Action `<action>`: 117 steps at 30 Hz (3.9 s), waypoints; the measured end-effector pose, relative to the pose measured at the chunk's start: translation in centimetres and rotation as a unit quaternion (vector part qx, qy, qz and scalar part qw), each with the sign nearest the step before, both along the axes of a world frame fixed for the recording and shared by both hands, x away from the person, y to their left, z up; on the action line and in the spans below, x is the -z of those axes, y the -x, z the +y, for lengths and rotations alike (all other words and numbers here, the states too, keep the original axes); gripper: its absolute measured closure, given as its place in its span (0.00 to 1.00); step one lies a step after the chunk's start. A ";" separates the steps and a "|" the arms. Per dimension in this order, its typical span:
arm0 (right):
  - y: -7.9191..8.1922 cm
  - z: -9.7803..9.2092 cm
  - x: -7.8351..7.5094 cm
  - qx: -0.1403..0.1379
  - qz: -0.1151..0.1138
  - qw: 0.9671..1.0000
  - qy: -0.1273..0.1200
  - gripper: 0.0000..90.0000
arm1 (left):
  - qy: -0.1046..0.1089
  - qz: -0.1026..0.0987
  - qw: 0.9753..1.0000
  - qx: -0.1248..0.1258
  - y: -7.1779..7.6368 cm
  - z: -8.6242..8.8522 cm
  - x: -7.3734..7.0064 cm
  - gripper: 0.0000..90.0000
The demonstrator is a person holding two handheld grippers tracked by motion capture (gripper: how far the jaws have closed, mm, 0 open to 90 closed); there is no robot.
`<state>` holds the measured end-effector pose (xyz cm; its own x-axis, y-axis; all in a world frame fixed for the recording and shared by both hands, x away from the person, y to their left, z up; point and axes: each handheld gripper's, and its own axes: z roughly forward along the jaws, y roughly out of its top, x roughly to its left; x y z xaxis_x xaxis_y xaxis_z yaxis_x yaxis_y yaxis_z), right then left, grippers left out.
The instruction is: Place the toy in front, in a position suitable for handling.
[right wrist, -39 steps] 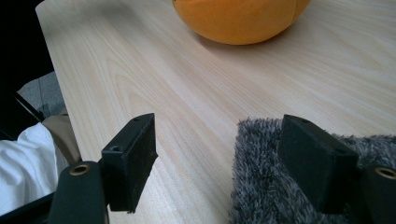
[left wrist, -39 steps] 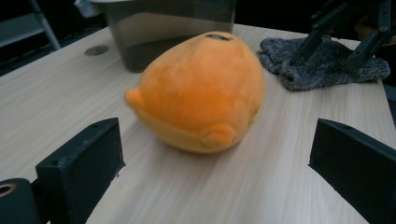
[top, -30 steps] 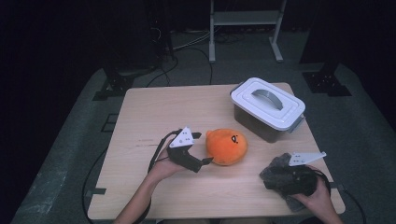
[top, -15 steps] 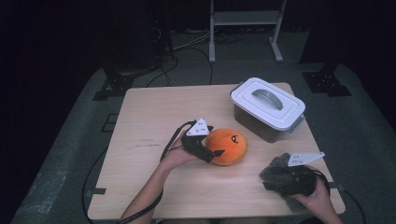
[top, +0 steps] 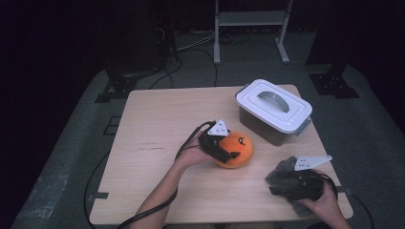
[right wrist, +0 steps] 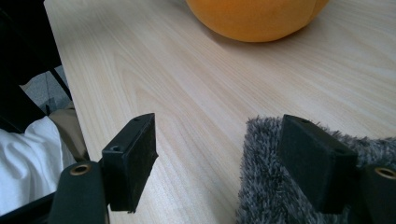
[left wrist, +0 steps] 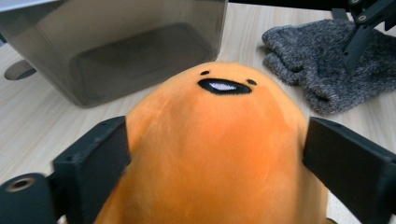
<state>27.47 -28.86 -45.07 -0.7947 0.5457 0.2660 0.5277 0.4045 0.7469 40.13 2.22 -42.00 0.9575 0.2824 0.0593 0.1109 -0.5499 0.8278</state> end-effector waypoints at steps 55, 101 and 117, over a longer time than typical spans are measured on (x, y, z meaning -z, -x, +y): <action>0.1 -0.6 -0.2 0.007 -0.004 1.000 -0.022 0.30 | -0.010 0.015 1.000 -0.010 4.2 6.7 -4.8 0.59; -1.3 -1.3 1.5 0.072 -0.010 0.984 0.161 0.46 | 0.010 -0.003 1.000 -0.006 10.8 11.4 -2.2 0.31; -1.3 -1.0 1.3 0.065 -0.008 0.983 0.174 0.63 | 0.020 0.058 0.998 -0.020 9.2 13.9 0.8 0.28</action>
<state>28.74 -29.88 -46.32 -0.7155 0.6978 0.0339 0.5805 0.5669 0.5845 30.91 16.13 -42.84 0.9453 0.3198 -0.0637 0.2284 -0.5100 0.8293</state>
